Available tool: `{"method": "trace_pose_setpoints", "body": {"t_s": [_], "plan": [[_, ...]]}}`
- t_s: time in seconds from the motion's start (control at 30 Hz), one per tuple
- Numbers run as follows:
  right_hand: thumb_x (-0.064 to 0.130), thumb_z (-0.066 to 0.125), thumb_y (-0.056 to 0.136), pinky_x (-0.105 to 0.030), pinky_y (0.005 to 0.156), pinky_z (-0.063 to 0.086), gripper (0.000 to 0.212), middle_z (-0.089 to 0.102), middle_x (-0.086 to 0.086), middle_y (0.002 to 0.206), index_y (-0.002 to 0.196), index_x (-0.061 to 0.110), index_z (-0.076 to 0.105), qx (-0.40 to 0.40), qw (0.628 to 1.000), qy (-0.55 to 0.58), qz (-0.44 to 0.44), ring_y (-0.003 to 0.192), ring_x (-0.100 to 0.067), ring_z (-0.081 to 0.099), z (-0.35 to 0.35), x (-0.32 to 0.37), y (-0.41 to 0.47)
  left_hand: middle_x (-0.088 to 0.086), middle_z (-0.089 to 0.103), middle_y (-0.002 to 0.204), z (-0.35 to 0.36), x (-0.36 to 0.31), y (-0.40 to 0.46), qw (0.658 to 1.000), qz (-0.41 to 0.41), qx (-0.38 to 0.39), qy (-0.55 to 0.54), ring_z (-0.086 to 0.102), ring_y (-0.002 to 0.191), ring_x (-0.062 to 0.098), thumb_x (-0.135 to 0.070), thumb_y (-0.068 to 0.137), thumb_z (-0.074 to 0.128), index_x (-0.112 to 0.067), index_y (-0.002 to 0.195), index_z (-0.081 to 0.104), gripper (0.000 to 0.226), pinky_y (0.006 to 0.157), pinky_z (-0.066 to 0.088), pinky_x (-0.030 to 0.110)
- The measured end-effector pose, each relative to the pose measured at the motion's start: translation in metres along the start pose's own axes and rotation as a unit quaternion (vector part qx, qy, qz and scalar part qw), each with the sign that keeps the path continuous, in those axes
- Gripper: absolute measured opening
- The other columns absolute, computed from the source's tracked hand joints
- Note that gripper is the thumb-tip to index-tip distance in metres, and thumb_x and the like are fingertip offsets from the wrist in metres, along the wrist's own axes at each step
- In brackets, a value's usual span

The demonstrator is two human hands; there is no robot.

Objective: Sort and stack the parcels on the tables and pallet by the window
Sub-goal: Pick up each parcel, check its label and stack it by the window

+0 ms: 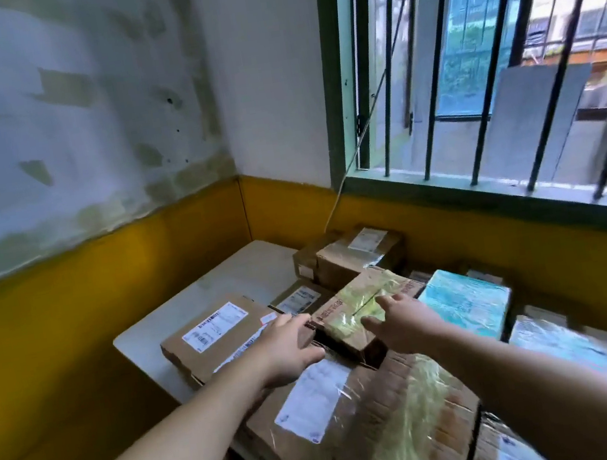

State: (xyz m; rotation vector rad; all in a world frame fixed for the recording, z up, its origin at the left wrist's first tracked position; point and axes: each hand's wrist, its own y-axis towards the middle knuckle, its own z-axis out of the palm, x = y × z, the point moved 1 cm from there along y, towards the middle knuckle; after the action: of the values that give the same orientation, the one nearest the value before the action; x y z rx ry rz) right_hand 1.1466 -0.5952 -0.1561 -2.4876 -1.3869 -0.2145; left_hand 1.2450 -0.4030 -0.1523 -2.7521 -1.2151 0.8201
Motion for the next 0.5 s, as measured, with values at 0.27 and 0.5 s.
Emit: {"method": "trace_pose_setpoints", "body": {"t_s": [0.27,0.5], "plan": [[0.066,0.039,0.095,-0.044,0.112,0.035,0.074,0.031,-0.008,0.158,0.155,0.025,0.024,0.004,0.995,-0.025,0.096,0.141,-0.031,0.034,0.015,-0.004,0.035,0.000,0.016,0.160,-0.016,0.015,0.070,0.994,0.074,0.066,0.039,0.022,0.144,0.021,-0.049,0.091,0.054,-0.027,0.153,0.019,0.074,0.114,0.022,0.035],[0.065,0.038,0.095,-0.050,0.119,0.022,0.072,0.023,-0.009,0.162,0.154,0.027,0.024,0.007,0.988,-0.057,0.142,0.149,-0.030,0.018,0.025,-0.026,0.080,0.005,0.018,0.159,0.008,0.004,0.138,0.988,0.093,0.118,0.046,0.020,0.145,0.022,-0.047,0.089,0.058,-0.025,0.153,0.020,0.078,0.116,0.020,0.033]]}}
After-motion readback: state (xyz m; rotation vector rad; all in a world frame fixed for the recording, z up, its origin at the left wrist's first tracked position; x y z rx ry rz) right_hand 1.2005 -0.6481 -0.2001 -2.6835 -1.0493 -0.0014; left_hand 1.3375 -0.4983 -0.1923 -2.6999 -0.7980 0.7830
